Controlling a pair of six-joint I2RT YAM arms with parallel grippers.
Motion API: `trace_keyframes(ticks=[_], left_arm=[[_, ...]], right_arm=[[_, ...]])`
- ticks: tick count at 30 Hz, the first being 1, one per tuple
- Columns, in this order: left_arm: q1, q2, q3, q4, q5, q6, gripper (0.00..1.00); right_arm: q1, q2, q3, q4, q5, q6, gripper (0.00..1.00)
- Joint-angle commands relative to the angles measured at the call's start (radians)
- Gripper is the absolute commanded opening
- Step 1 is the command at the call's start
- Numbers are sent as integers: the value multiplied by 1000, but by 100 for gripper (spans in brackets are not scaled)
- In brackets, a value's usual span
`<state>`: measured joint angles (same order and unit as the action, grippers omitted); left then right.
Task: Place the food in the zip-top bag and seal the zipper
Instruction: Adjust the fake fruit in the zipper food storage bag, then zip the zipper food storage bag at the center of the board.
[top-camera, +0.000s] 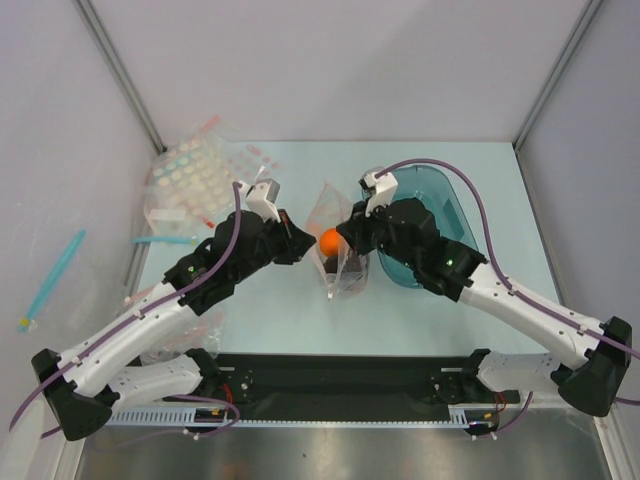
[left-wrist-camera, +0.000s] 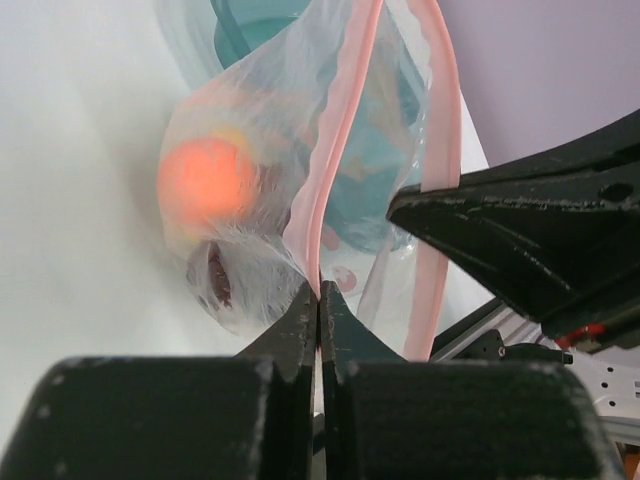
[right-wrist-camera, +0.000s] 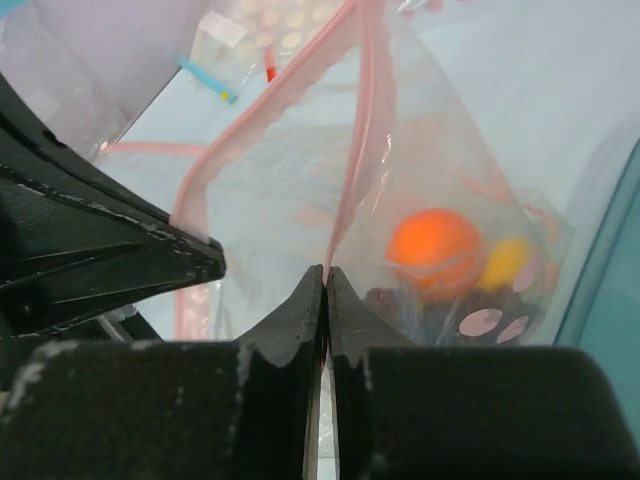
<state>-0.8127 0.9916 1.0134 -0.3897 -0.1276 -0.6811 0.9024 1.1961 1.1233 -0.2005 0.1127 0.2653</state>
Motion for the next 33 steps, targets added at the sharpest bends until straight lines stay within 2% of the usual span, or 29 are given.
trace_keyframes(ticks=[1, 2, 3, 6, 7, 12, 17, 27, 33], left_arm=[[-2, -2, -1, 51, -3, -5, 0], [-2, -5, -2, 54, 0, -6, 0], [-2, -7, -4, 57, 2, -6, 0], [-2, -27, -12, 58, -23, -9, 0], [-2, -31, -15, 55, -35, -11, 0], [6, -50, -25, 49, -95, -21, 0], [17, -33, -24, 46, -101, -21, 0], [23, -45, -48, 86, -96, -9, 1], [23, -48, -42, 78, -112, 6, 0]], right_arm=[[-23, -46, -25, 85, -42, -21, 8], [-23, -49, -29, 91, -68, -21, 11], [-25, -53, -34, 98, -83, -24, 29], [-23, -67, -52, 115, -142, -37, 69], [-23, -72, -59, 122, -151, -44, 72], [-22, -162, -161, 190, -229, -77, 82], [-19, -272, -296, 274, -243, -135, 89], [-19, -320, -364, 322, -174, -121, 88], [-19, -325, -369, 319, -153, -133, 83]])
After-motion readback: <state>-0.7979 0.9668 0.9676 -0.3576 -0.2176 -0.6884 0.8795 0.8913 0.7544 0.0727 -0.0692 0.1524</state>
